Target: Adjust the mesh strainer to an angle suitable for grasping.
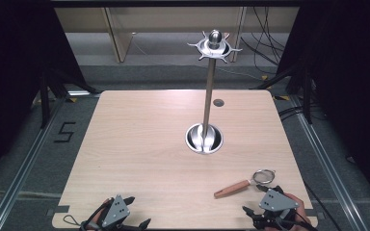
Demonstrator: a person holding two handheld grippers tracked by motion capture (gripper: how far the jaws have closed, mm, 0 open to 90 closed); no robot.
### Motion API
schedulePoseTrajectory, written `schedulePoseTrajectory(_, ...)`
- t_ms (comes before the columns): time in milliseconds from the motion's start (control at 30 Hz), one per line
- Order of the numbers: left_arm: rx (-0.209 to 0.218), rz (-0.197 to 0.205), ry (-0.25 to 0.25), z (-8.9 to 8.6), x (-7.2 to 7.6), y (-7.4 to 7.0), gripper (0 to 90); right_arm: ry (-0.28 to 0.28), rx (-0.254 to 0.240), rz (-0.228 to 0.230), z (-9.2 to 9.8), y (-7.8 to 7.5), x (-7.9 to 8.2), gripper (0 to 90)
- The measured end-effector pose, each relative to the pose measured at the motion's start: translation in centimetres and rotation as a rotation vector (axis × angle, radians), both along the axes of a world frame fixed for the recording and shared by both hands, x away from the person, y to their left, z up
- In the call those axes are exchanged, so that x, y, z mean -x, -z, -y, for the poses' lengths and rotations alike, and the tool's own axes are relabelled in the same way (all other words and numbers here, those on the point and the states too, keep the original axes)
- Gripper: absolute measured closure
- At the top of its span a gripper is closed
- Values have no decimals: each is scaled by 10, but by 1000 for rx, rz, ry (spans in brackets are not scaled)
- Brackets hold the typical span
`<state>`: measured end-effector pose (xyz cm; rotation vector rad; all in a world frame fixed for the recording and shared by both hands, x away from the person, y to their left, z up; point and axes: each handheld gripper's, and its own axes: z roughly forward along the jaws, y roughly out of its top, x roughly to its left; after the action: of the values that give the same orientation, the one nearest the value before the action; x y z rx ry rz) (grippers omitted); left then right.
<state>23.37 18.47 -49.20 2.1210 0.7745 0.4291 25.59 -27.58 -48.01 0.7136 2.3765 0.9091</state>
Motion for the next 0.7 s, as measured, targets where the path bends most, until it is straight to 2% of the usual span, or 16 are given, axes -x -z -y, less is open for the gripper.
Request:
schedulePoseTrajectory(67,10,7,-1,1,0,0,148,5,-3,-5,-1,-1,0,200)
schedulePoseTrajectory(100,20,-11,4,1,0,0,149,-6,6,7,-3,-2,-2,208)
schedulePoseTrajectory(167,12,-10,-1,0,0,0,148,-6,8,6,-4,-2,-2,210)
schedulePoseTrajectory(200,50,-18,-12,2,1,1,148,-17,23,10,-7,-4,-4,215)
schedulePoseTrajectory(233,36,-17,-10,1,0,1,148,-31,31,24,-8,-4,-6,217)
schedulePoseTrajectory(300,36,-19,-13,1,0,1,148,-32,41,21,-10,-6,-9,223)
schedulePoseTrajectory(333,19,-3,8,0,-1,0,148,-42,47,26,-11,-6,-11,226)
schedulePoseTrajectory(400,36,-11,-10,0,0,1,148,-59,55,18,-11,-9,-14,246)
schedulePoseTrajectory(433,15,-9,-4,-1,0,0,148,-59,55,18,-11,-9,-14,246)
schedulePoseTrajectory(467,53,-22,-27,0,0,2,148,-73,73,25,-12,-11,-18,253)
schedulePoseTrajectory(500,32,-13,-16,-2,-2,0,148,-80,79,27,-12,-12,-20,254)
schedulePoseTrajectory(567,69,-23,-36,0,-1,2,148,-78,83,19,-13,-15,-24,254)
schedulePoseTrajectory(600,51,-21,-26,-1,-1,1,148,-82,80,12,-15,-15,-27,254)
schedulePoseTrajectory(633,51,-21,-26,-1,-1,1,149,-82,80,12,-15,-15,-27,254)
schedulePoseTrajectory(667,66,-27,-31,0,-1,2,149,-107,92,1,-16,-15,-32,254)
schedulePoseTrajectory(700,20,-20,-16,-2,-2,0,149,-122,134,-44,-18,-16,-36,260)
